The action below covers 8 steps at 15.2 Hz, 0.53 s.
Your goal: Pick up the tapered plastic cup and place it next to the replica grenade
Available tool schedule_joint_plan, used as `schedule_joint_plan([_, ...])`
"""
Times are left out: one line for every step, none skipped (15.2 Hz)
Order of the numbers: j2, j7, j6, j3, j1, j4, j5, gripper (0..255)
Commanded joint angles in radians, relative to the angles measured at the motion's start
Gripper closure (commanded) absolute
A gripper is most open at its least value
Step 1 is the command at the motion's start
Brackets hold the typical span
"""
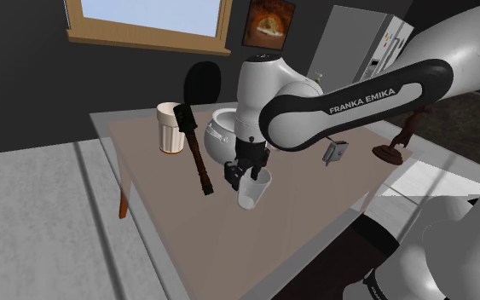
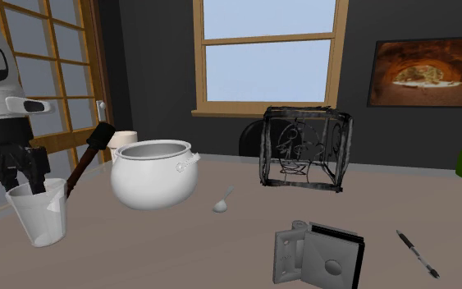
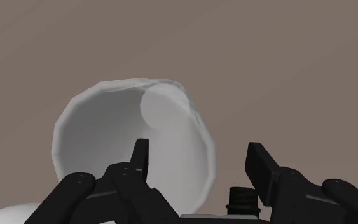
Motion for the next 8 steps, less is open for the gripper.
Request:
schedule_joint_plan([0.000, 0.000, 0.000, 0.000, 0.000, 0.000, 0.000, 0])
schedule_joint_plan([0.000, 0.000, 0.000, 0.000, 0.000, 0.000, 0.000, 0])
schedule_joint_plan([0.000, 0.000, 0.000, 0.000, 0.000, 0.000, 0.000, 0])
schedule_joint_plan([0.000, 0.000, 0.000, 0.000, 0.000, 0.000, 0.000, 0])
schedule_joint_plan([-0.014, -0.003, -0.035, 0.001, 0.002, 0.021, 0.005, 0])
schedule_joint_plan([-0.027, -0.006, -0.070, 0.002, 0.004, 0.044, 0.010, 0])
schedule_joint_plan([-0.038, -0.009, -0.104, 0.003, 0.006, 0.067, 0.014, 0])
schedule_joint_plan([-0.045, -0.011, -0.131, 0.004, 0.007, 0.087, 0.017, 0])
